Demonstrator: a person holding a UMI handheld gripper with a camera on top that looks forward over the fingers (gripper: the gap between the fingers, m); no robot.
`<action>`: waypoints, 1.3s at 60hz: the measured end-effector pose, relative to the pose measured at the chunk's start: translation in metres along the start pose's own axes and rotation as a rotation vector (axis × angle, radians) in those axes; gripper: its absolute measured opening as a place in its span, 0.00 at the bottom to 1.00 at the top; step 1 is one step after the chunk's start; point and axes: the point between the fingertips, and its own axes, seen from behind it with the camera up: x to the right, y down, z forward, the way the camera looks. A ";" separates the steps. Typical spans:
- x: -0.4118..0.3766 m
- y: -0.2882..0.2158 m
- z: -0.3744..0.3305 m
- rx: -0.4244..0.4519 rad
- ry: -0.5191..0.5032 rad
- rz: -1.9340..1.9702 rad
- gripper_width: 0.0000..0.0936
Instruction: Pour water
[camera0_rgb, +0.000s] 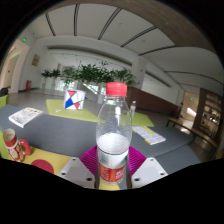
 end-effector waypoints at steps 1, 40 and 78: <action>0.007 -0.003 -0.004 0.002 0.015 -0.009 0.38; -0.124 -0.213 -0.076 0.524 0.306 -1.551 0.38; -0.229 -0.192 -0.093 0.678 0.126 -1.809 0.38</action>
